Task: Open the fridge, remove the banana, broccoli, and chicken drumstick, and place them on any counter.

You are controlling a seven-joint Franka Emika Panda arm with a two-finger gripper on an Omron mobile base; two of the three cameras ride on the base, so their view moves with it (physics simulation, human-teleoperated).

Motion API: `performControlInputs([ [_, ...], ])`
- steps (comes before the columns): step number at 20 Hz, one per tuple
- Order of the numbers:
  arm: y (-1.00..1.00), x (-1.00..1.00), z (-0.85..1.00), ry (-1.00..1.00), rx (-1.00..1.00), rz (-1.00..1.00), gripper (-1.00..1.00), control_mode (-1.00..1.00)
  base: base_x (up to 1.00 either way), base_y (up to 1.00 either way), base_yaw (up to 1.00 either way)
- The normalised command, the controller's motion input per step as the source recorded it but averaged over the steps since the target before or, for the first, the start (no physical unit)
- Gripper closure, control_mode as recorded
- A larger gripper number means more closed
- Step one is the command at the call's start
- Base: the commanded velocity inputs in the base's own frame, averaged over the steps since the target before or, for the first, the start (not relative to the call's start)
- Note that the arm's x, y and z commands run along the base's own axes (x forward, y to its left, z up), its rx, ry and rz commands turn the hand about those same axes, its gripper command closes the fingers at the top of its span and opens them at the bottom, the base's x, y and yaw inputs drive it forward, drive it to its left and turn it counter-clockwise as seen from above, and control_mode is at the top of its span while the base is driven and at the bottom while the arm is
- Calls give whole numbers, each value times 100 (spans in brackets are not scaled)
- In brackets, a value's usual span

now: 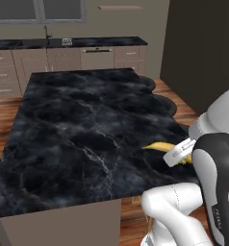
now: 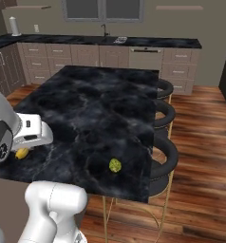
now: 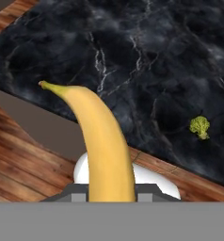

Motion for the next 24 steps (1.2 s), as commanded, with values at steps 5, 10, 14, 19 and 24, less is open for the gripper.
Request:
performControlInputs([
  [5, -19, 40, 0, 14, 1, -7, 100, -100, 21, -15, -3],
  [10, -28, 64, -2, 21, 1, -12, 100, -100, 0, 0, 0],
  [14, -16, 51, -26, 11, 0, -12, 100, -100, 0, 0, 0],
  [19, 0, 57, -65, 1, -2, -15, 100, -100, 0, 0, 0],
  [24, -1, 68, -74, 0, -3, -16, 100, -100, 0, 0, 0],
])
